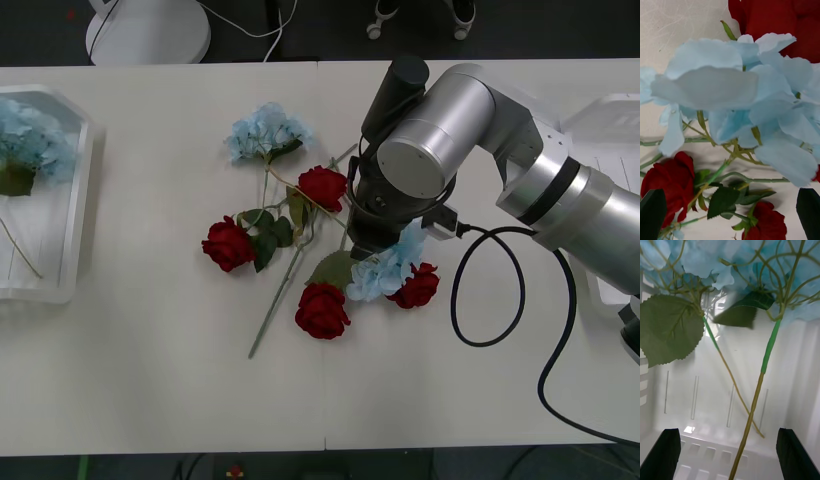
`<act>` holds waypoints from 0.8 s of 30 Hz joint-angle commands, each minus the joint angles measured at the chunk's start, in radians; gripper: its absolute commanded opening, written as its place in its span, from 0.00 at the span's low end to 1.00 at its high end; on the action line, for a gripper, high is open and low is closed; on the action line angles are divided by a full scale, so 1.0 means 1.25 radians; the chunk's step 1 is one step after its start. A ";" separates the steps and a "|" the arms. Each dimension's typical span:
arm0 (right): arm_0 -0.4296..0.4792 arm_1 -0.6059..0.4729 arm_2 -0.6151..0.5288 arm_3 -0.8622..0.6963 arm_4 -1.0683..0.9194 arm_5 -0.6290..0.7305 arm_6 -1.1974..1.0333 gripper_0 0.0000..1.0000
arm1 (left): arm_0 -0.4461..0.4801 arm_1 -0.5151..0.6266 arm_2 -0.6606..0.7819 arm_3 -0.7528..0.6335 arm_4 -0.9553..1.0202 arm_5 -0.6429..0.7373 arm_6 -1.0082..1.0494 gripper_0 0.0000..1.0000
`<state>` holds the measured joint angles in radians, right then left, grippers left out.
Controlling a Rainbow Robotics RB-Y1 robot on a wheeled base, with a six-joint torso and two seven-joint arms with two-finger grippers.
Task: Put the red flowers into the right box and the blue flowers into the left box
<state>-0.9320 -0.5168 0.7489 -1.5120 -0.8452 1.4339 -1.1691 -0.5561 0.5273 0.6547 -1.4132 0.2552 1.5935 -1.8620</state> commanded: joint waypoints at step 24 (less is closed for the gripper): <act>0.001 0.075 0.048 0.203 0.029 -0.056 0.100 1.00 | 0.069 -0.018 -0.156 -0.557 0.241 0.202 0.389 0.85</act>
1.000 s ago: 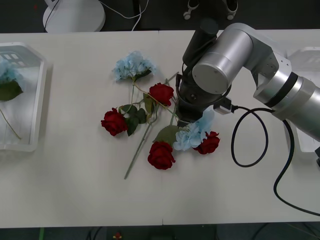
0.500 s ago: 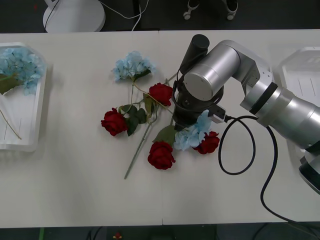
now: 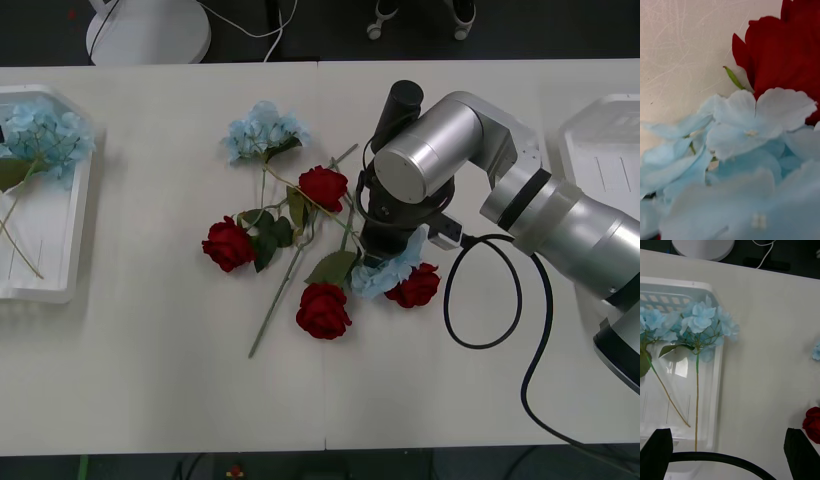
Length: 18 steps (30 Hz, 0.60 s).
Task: Put the red flowers into the right box and the blue flowers into the left box
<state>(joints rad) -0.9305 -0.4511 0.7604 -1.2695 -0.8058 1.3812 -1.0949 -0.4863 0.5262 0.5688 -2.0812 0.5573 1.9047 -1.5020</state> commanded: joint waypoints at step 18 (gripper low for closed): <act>-0.004 0.028 0.048 0.038 -0.027 -0.013 0.118 0.81 | -0.049 -0.119 -0.338 0.308 -0.052 -0.384 0.100 0.86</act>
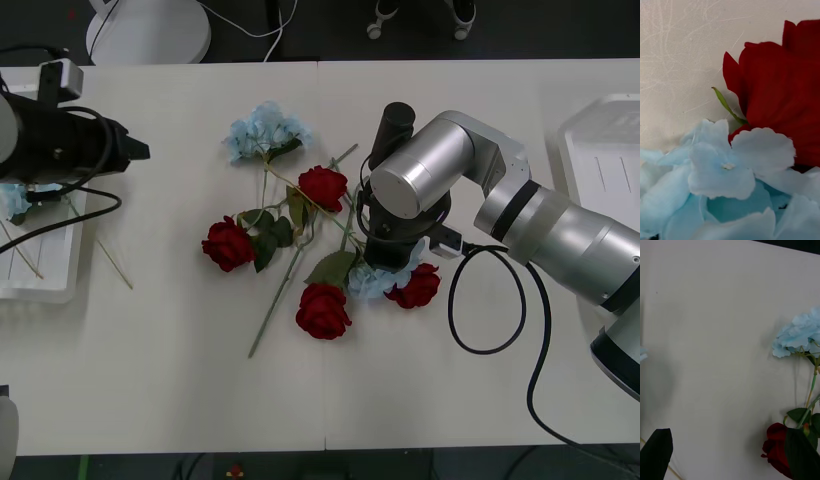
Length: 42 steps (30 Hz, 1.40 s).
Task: Put the red flowers into the right box and the blue flowers into the left box
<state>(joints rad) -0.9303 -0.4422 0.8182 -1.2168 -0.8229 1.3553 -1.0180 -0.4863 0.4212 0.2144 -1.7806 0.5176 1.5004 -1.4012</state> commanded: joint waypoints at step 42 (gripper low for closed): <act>-0.101 -0.082 -0.177 0.206 0.061 -0.047 1.028 0.94 | -0.276 -0.182 -0.390 0.622 -0.148 -0.546 0.035 0.86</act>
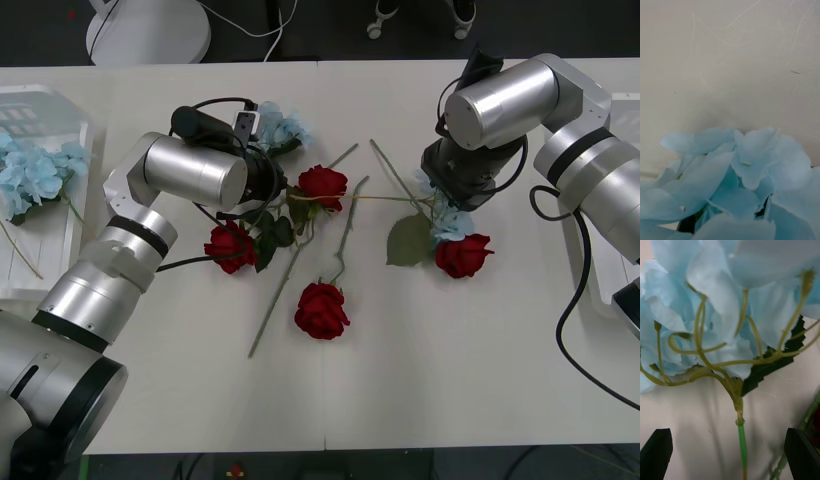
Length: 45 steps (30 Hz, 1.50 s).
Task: Put the red flowers into the right box and the blue flowers into the left box
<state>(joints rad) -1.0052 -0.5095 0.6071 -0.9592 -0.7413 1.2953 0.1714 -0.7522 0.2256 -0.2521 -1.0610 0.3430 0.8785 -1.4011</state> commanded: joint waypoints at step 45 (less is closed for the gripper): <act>0.046 0.019 0.243 -0.256 0.079 -0.004 0.006 1.00 | 0.121 0.112 0.376 -0.549 -0.002 0.483 0.047 0.00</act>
<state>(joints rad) -0.9597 -0.5052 0.8769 -1.2814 -0.6560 1.3058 0.1495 -0.6613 0.2997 0.1580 -1.6556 0.3472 1.4232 -1.3984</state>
